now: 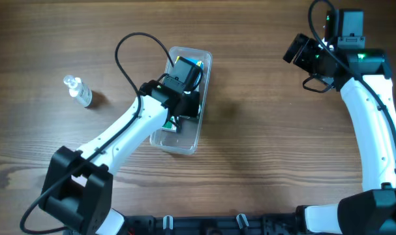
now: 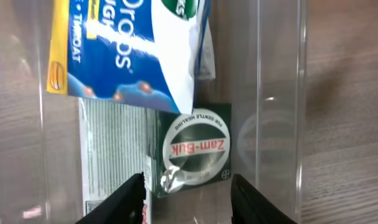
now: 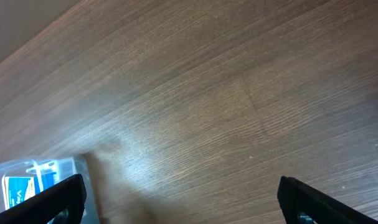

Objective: Pack container
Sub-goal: 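Lower the Zam-Buk tin into the container beside the Panadol box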

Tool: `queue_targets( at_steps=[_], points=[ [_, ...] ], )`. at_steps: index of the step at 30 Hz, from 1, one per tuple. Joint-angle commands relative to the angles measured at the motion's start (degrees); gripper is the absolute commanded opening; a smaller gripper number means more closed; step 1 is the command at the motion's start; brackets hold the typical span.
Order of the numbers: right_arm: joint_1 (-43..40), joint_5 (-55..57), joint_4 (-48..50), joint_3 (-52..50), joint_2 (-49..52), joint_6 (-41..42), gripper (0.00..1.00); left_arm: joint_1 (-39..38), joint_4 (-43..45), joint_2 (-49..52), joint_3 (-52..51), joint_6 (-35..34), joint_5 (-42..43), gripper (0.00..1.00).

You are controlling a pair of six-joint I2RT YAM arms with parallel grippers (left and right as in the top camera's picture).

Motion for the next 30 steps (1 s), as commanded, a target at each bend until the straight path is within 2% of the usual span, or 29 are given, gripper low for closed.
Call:
queue_targets(
  at_steps=[1, 3, 5, 8, 14, 18, 24, 30],
  points=[
    [0.1, -0.7, 0.0, -0.1, 0.5, 0.0, 1.0, -0.2, 1.1, 4.8, -0.4, -0.8, -1.7, 0.44],
    [0.1, -0.7, 0.0, -0.1, 0.5, 0.0, 1.0, -0.2, 1.0, 8.7, -0.4, -2.0, 0.2, 0.41],
    [0.1, -0.7, 0.0, -0.1, 0.5, 0.0, 1.0, -0.2, 1.6, 11.5, -0.4, -2.0, 6.5, 0.39],
    [0.1, -0.7, 0.0, -0.1, 0.5, 0.0, 1.0, -0.9, 2.9, 12.3, -0.4, -2.0, 10.3, 0.38],
    [0.1, -0.7, 0.0, -0.1, 0.5, 0.0, 1.0, -3.2, 4.7, 12.3, -0.4, -2.0, 9.1, 0.41],
    [0.1, -0.7, 0.0, -0.1, 0.5, 0.0, 1.0, -3.2, 3.4, 10.6, -0.4, -2.0, 2.5, 0.39],
    [0.1, -0.7, 0.0, -0.1, 0.5, 0.0, 1.0, -3.4, 2.8, 4.0, -0.4, -2.0, 2.5, 0.44],
    [0.1, -0.7, 0.0, -0.1, 0.5, 0.0, 1.0, -3.5, 4.6, 4.1, -0.4, -2.0, 2.6, 0.45]
  ],
)
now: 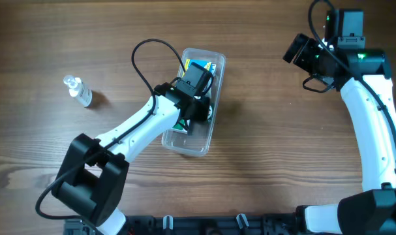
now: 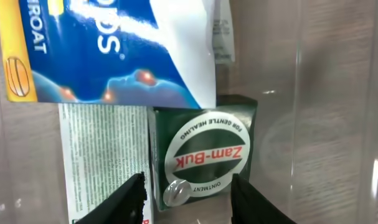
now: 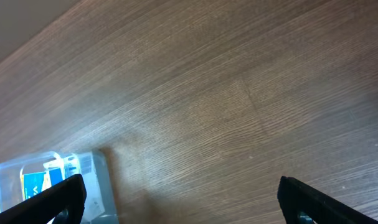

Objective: Pack container
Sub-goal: 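Lower the Zam-Buk tin into the container beside the Panadol box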

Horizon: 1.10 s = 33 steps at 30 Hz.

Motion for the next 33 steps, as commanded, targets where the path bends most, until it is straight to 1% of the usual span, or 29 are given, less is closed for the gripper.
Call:
queue_targets(
  at_steps=[1, 4, 6, 10, 13, 16, 20, 24, 31, 33],
  points=[
    [0.1, -0.7, 0.0, -0.1, 0.5, 0.0, 1.0, -0.4, 2.1, -0.5, -0.3, -0.5, -0.8, 0.46],
    [0.1, -0.7, 0.0, -0.1, 0.5, 0.0, 1.0, -0.4, 2.5, 1.1, -0.3, -0.5, -0.6, 0.47],
    [0.1, -0.7, 0.0, -0.1, 0.5, 0.0, 1.0, -0.5, 3.0, 3.1, -0.3, -0.5, 1.3, 0.47],
    [0.1, -0.7, 0.0, -0.1, 0.5, 0.0, 1.0, -0.8, 4.8, 7.0, -0.3, -0.5, 1.3, 0.49],
    [0.1, -0.7, 0.0, -0.1, 0.5, 0.0, 1.0, -0.7, 4.6, 8.0, -0.3, -0.5, 1.1, 0.49],
    [0.1, -0.7, 0.0, -0.1, 0.5, 0.0, 1.0, -0.7, 4.6, 7.3, -0.3, -0.5, 1.0, 0.45],
    [0.1, -0.7, 0.0, -0.1, 0.5, 0.0, 1.0, -0.8, 3.7, 2.0, -0.3, -1.8, -2.8, 0.45],
    [0.1, -0.7, 0.0, -0.1, 0.5, 0.0, 1.0, -1.3, 3.5, -2.1, -0.3, -1.8, -2.7, 0.46],
    [0.1, -0.7, 0.0, -0.1, 0.5, 0.0, 1.0, -4.2, 3.4, -0.8, -0.3, -1.8, -2.6, 0.46],
    [0.1, -0.7, 0.0, -0.1, 0.5, 0.0, 1.0, -4.3, 3.8, 0.7, -0.3, -1.9, -2.8, 0.48]
  ],
)
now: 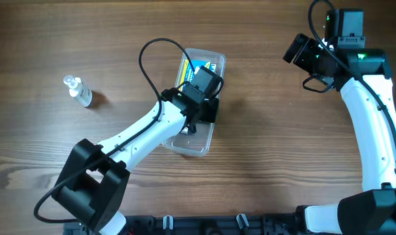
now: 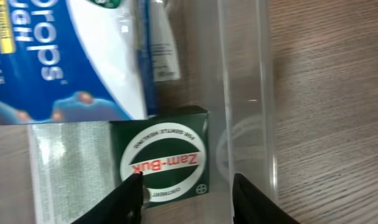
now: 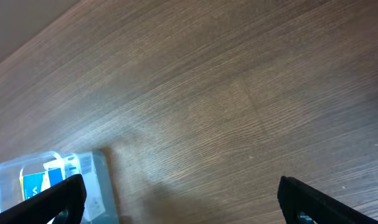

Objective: Pack container
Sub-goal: 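Lower the Zam-Buk tin into the container beside the Panadol box, then open the left gripper and withdraw it to the left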

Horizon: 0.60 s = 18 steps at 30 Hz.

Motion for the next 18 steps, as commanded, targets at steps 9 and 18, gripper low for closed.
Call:
queue_targets(
  at_steps=[9, 18],
  points=[
    [0.1, -0.7, 0.0, -0.1, 0.5, 0.0, 1.0, 0.3, 1.8, 11.4, -0.3, -2.5, -0.9, 0.48],
    [0.1, -0.7, 0.0, -0.1, 0.5, 0.0, 1.0, 0.4, 0.0, 0.1, 2.4, -3.5, -6.4, 0.54]
  ],
)
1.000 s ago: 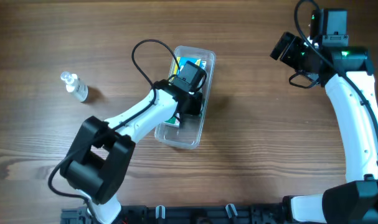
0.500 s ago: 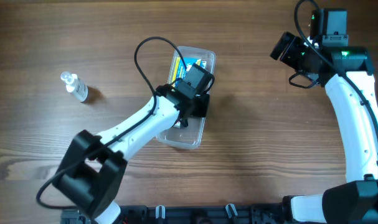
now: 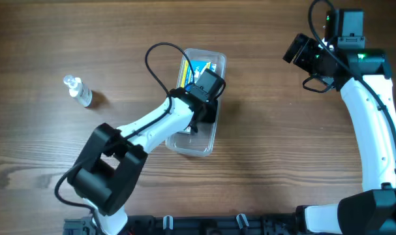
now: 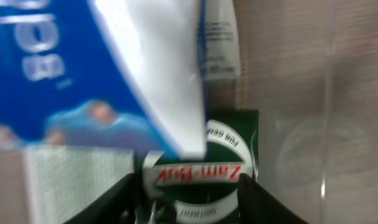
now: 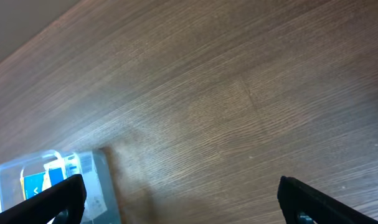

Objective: Pack container
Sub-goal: 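Open the left gripper and withdraw it to the left, then grasp the small glass bottle with the left gripper and lift it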

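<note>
The clear plastic container (image 3: 213, 141) lies at the table's middle. Inside it are a blue throat-drops bag (image 4: 83, 74), a white printed packet (image 4: 76, 186), a small white tube (image 4: 218, 37) and a green Zam-Buk box (image 4: 201, 168). My left gripper (image 4: 189, 202) is low inside the container and open. Its fingers (image 4: 250, 202) stand on either side of the green box, close to its edges. In the overhead view the left wrist (image 3: 203, 98) covers the container's middle. My right gripper (image 5: 182, 199) is open and held high at the far right (image 3: 302, 52), with nothing in it.
A small clear spray bottle (image 3: 78, 91) stands on the wood table (image 3: 282, 143) at the far left. The container's clear right wall (image 4: 329, 93) runs just right of the left gripper. The container's end (image 5: 45, 180) shows at the lower left of the right wrist view.
My left gripper has come down closer to the contents. The green box now fills the gap between its fingers, and the blue bag looms larger. The right arm has not moved.
My left gripper was open over the green box inside the container. A second later the container lay a little further right on the table. The gripper then stayed above the box, shifting slightly, and now sits low around it. The right arm stayed still.
</note>
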Tool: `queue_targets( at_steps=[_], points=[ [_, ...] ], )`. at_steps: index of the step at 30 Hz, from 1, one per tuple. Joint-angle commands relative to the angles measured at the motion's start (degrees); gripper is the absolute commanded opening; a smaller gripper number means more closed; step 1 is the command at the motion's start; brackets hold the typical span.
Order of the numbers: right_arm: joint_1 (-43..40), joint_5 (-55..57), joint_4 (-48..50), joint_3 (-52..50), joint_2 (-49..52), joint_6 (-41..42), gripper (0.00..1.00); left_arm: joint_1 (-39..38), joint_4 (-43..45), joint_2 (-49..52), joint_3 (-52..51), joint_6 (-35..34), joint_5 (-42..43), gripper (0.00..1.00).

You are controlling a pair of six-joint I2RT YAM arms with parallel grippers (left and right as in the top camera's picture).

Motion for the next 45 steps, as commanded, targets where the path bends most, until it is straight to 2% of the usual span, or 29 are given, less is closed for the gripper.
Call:
queue_targets(
  at_steps=[1, 6, 8, 11, 14, 21, 24, 27, 28, 34, 36, 39, 41, 45],
  points=[
    [0.1, -0.7, 0.0, -0.1, 0.5, 0.0, 1.0, 0.3, -2.0, -9.1, 2.4, -0.8, -2.6, 0.57],
    [0.1, -0.7, 0.0, -0.1, 0.5, 0.0, 1.0, 1.9, -7.4, -19.6, 2.9, -0.8, -3.5, 0.67],
    [0.1, -0.7, 0.0, -0.1, 0.5, 0.0, 1.0, 7.3, -12.7, -24.3, 2.9, -1.0, -5.8, 0.73],
    [0.1, -0.7, 0.0, -0.1, 0.5, 0.0, 1.0, 15.4, -16.0, -26.8, 2.9, -0.7, -6.3, 0.8],
    [0.1, -0.7, 0.0, -0.1, 0.5, 0.0, 1.0, 25.9, -19.0, -28.0, 2.9, 3.1, -5.6, 0.83],
    [0.1, -0.7, 0.0, -0.1, 0.5, 0.0, 1.0, 40.2, -17.9, -28.0, 2.9, 7.6, -5.6, 0.86],
    [0.1, -0.7, 0.0, -0.1, 0.5, 0.0, 1.0, 43.1, -16.2, -28.1, 2.9, 8.3, -6.5, 0.86],
    [0.1, -0.7, 0.0, -0.1, 0.5, 0.0, 1.0, 44.9, -15.6, -27.7, 2.9, 8.3, -14.0, 0.86],
    [0.1, -0.7, 0.0, -0.1, 0.5, 0.0, 1.0, 45.9, -15.6, -27.4, 2.9, 8.8, -14.4, 0.89],
    [0.1, -0.7, 0.0, -0.1, 0.5, 0.0, 1.0, 52.2, -15.1, -23.0, 2.9, 18.3, -3.8, 0.93],
    [0.1, -0.7, 0.0, -0.1, 0.5, 0.0, 1.0, 53.3, -14.4, -21.2, 2.9, 19.1, -2.5, 0.95],
    [0.1, -0.7, 0.0, -0.1, 0.5, 0.0, 1.0, 54.5, -12.9, -17.5, 2.9, 24.8, 1.7, 0.96],
    [0.1, -0.7, 0.0, -0.1, 0.5, 0.0, 1.0, 54.7, -11.7, -15.1, 2.9, 25.7, 2.6, 0.9],
    [0.1, -0.7, 0.0, -0.1, 0.5, 0.0, 1.0, 54.7, -8.2, -11.8, 2.9, 25.7, 2.6, 0.91]
  ],
)
